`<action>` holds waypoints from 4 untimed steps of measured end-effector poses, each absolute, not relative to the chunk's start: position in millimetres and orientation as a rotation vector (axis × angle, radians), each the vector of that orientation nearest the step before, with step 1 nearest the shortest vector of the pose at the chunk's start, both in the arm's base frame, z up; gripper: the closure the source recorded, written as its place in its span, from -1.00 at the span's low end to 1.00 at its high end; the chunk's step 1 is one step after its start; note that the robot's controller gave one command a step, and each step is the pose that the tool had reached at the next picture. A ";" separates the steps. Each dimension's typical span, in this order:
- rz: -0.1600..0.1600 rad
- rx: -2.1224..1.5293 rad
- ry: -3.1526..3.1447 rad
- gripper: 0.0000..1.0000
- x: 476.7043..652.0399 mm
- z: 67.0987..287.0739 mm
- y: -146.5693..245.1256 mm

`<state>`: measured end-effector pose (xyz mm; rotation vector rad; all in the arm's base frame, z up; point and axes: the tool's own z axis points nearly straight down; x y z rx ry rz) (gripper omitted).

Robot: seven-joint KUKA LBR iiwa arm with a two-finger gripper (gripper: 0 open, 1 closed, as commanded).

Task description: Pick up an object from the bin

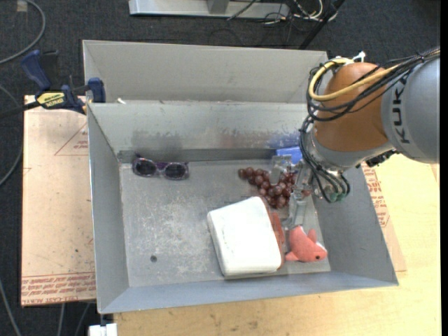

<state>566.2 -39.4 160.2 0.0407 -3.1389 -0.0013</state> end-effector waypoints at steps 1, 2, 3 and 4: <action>-0.001 0.257 -3.137 -1.00 568.6 164.9 -70.5; 0.005 0.637 -3.077 -1.00 555.9 184.2 -84.4; 0.000 0.659 -3.082 -1.00 580.2 168.6 -67.1; -0.003 0.261 -3.136 -1.00 596.0 164.3 -79.7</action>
Offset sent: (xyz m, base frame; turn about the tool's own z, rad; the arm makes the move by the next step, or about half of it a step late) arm -0.0195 -0.0122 0.0445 -0.5023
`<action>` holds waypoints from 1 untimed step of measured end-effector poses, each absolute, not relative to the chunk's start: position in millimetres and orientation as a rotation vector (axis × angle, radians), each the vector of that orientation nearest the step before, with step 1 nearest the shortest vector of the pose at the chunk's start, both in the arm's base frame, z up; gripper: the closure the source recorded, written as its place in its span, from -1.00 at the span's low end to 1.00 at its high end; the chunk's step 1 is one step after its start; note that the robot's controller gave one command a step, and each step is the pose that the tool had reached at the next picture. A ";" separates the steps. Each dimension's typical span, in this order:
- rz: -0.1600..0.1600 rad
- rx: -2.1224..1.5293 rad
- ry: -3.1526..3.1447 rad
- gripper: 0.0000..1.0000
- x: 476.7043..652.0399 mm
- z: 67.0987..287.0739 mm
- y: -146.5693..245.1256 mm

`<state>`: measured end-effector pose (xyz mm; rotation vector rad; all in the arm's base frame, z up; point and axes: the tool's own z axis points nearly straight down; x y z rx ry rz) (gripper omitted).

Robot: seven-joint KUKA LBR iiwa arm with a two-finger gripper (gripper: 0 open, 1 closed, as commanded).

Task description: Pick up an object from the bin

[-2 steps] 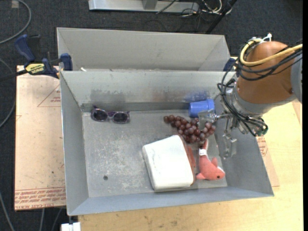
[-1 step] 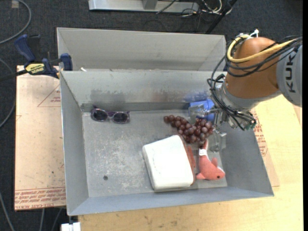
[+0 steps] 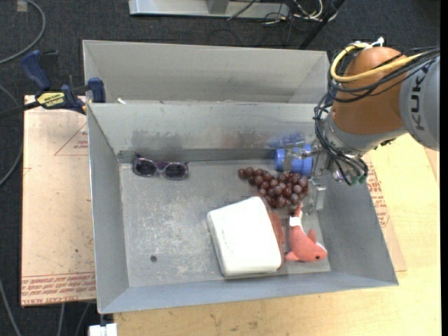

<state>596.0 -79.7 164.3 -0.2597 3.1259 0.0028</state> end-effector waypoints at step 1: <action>-0.001 -0.247 3.123 -1.00 599.1 149.4 -81.4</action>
Offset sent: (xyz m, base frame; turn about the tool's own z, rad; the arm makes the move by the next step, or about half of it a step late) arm -0.0015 0.0363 -0.0943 0.0599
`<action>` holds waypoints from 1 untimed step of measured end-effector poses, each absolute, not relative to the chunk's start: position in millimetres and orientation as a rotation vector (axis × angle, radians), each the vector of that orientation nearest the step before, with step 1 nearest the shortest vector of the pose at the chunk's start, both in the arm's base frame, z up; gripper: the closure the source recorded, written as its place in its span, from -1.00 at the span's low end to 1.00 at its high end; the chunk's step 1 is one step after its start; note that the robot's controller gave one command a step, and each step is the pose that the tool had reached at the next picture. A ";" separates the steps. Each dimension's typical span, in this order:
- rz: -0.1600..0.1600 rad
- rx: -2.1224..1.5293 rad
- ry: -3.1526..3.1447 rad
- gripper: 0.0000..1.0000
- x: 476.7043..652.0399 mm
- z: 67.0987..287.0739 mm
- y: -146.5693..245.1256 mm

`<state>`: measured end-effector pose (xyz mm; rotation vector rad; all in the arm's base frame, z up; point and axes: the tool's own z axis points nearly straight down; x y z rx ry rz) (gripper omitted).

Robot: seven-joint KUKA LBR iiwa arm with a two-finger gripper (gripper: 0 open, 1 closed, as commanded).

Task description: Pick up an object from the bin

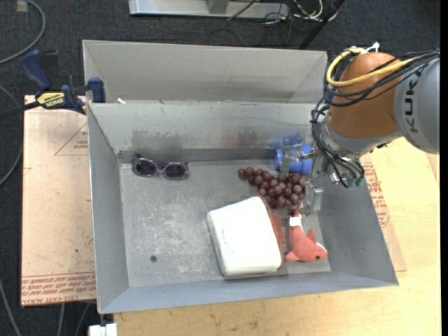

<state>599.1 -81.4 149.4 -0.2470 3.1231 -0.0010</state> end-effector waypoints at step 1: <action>0.000 -0.650 3.066 -1.00 597.9 127.7 -71.5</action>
Offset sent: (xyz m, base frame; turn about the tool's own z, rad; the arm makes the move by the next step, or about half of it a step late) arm 0.0282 0.0676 -0.0794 -0.0374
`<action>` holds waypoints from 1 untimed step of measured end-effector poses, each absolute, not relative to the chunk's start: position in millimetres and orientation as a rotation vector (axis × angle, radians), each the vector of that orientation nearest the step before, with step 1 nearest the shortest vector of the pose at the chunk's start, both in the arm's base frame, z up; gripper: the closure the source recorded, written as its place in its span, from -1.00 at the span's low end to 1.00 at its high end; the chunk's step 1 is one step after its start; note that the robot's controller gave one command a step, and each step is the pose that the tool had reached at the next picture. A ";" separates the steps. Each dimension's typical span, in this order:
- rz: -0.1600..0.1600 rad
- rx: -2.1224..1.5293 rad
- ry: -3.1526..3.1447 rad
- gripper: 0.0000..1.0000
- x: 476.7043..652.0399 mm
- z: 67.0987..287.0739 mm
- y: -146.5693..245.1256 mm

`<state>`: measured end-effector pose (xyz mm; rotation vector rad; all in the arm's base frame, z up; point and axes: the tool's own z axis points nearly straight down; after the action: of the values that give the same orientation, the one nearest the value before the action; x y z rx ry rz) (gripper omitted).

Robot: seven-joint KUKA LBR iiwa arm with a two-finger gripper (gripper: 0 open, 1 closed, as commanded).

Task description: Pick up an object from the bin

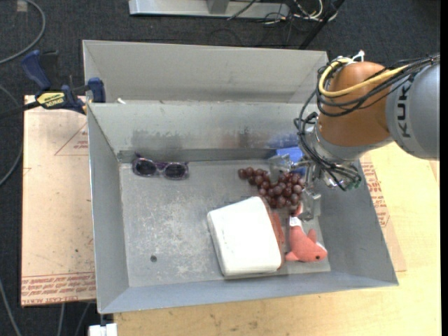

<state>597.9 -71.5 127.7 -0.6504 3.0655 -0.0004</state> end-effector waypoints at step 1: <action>0.000 -0.716 3.052 -1.00 598.7 121.7 -67.9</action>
Offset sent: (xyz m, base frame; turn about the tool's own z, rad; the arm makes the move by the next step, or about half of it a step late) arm 0.0295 -0.0370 -0.0231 -0.4211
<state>598.7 -67.9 121.7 -0.7163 3.0515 -0.0003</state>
